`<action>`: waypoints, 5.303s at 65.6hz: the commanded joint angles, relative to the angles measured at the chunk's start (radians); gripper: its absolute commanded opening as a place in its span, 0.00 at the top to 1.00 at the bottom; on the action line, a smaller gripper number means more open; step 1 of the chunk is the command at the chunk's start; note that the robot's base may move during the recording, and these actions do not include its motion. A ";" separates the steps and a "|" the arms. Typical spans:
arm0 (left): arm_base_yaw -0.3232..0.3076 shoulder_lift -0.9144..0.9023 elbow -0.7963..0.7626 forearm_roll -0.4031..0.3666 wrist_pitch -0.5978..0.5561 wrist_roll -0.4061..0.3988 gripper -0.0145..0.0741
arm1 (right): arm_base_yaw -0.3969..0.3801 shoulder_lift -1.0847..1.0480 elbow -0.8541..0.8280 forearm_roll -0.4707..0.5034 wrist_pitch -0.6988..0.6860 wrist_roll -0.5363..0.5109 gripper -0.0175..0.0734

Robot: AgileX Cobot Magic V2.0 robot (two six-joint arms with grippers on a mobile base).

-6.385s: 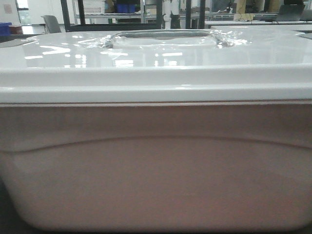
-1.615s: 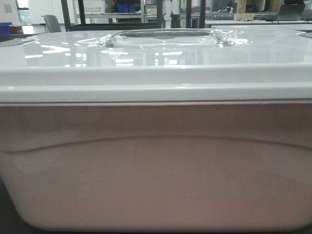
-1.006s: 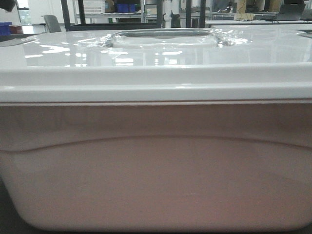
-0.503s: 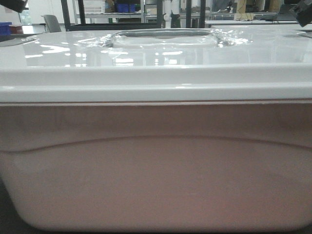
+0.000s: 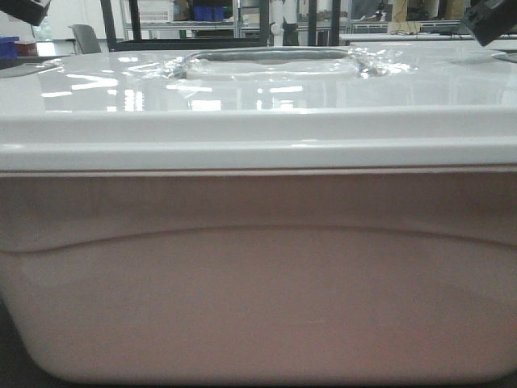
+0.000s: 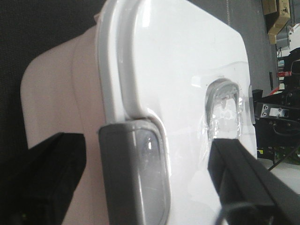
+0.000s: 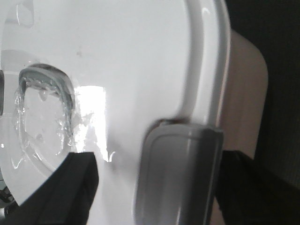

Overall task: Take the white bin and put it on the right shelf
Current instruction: 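Close both grippers on the lid rims at the bin's short ends, then lift the white bin off the table with both grippers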

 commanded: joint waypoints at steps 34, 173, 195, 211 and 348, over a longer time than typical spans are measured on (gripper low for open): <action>-0.053 -0.020 -0.022 -0.056 0.119 0.007 0.34 | 0.009 -0.019 -0.024 0.080 0.125 0.004 0.15; -0.070 -0.020 -0.027 -0.007 0.119 0.001 0.51 | 0.038 -0.020 -0.024 0.062 0.124 0.004 0.43; -0.070 -0.020 -0.027 -0.009 0.119 0.001 0.56 | 0.038 -0.020 -0.024 0.062 0.124 0.004 0.43; -0.070 -0.020 -0.032 -0.011 0.119 0.001 0.56 | 0.038 -0.029 -0.029 0.067 0.124 -0.004 0.43; -0.070 -0.415 -0.137 -0.169 0.109 0.010 0.56 | 0.040 -0.327 -0.208 0.124 0.124 -0.041 0.40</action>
